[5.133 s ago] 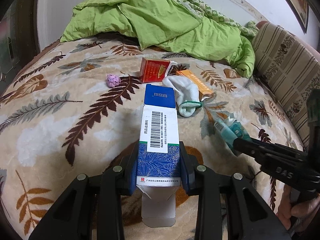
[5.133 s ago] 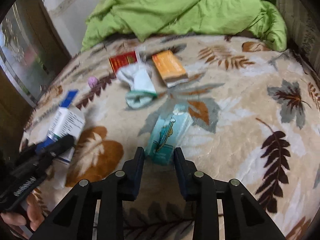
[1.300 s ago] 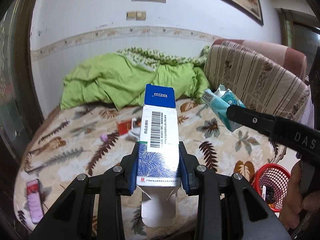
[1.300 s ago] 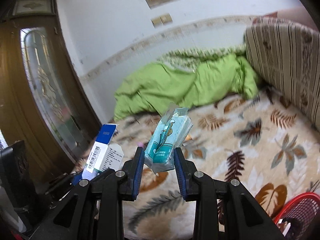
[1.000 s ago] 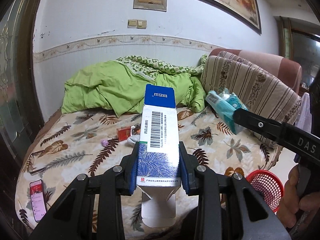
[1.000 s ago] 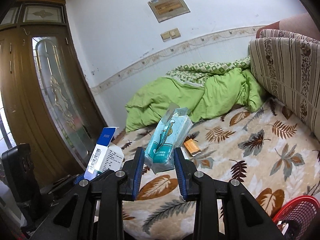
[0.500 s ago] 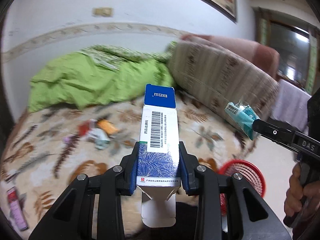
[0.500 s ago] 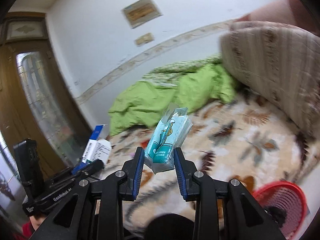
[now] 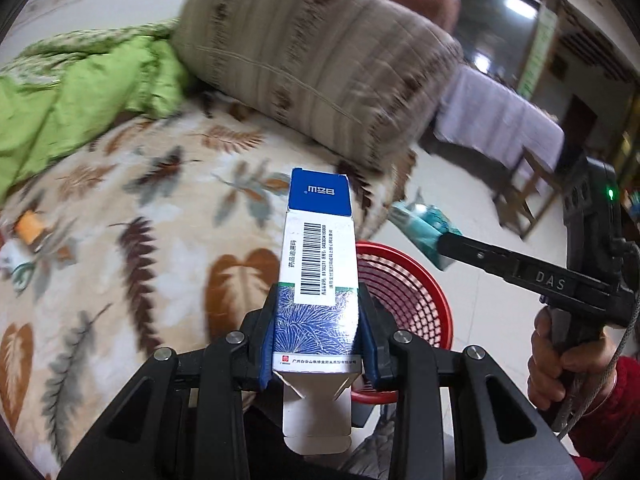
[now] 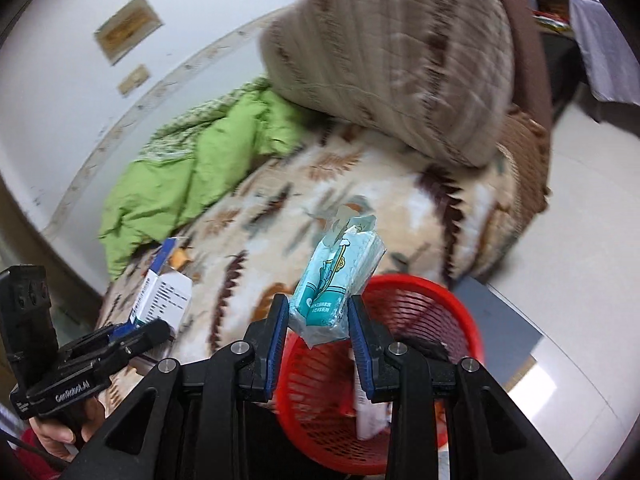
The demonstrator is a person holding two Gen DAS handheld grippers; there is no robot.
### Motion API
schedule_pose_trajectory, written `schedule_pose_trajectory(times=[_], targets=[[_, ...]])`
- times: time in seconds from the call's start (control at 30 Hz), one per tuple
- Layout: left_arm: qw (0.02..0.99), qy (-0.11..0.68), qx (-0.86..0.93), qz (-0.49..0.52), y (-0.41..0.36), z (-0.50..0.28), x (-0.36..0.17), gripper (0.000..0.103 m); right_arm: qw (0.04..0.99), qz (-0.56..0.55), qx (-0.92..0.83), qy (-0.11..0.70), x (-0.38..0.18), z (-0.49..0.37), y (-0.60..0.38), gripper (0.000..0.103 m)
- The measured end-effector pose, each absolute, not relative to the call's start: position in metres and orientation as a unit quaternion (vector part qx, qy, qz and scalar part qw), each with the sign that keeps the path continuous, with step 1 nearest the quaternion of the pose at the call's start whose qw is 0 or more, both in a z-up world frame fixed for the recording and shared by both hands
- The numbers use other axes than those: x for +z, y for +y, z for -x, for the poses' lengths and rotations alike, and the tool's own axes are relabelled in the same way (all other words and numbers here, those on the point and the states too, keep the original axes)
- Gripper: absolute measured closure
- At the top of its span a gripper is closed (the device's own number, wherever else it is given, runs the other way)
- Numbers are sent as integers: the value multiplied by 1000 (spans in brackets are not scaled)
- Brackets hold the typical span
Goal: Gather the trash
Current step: 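Carry both held items to the red basket and open both grippers, then withdraw both open grippers from the basket back to the bed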
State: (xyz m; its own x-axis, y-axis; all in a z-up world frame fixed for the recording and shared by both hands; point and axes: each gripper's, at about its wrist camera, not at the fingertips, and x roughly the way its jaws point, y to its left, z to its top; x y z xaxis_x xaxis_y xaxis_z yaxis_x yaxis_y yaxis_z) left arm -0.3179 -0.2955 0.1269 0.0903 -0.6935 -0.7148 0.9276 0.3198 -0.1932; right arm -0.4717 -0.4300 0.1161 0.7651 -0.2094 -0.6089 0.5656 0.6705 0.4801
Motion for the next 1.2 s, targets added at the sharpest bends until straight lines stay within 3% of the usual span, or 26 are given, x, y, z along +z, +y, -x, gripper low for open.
schedule_pose_trajectory(times=[0.07,0.1,0.13,0.17,0.2,0.23,1.2], targets=[[710,379,-570,-163,-307,325,122,70,870,-346,-228,266,111,475,-436,69],[705,384,-573,-164,-313,327,119,66,868,-347,-232,271,108,475,-439,67],[699,389,-577,-165,-317,328,117,58,866,-348,-234,274,107,474,-440,63],[697,389,-579,-165,-318,326,117,42,863,-348,-238,278,105,475,-442,59],[701,386,-577,-165,-317,326,118,36,861,-349,-239,283,102,475,-444,58],[703,383,-576,-164,-317,326,118,36,859,-350,-239,288,100,473,-445,55],[828,382,-410,-22,-148,176,144,36,903,-287,-128,294,151,346,-391,55]])
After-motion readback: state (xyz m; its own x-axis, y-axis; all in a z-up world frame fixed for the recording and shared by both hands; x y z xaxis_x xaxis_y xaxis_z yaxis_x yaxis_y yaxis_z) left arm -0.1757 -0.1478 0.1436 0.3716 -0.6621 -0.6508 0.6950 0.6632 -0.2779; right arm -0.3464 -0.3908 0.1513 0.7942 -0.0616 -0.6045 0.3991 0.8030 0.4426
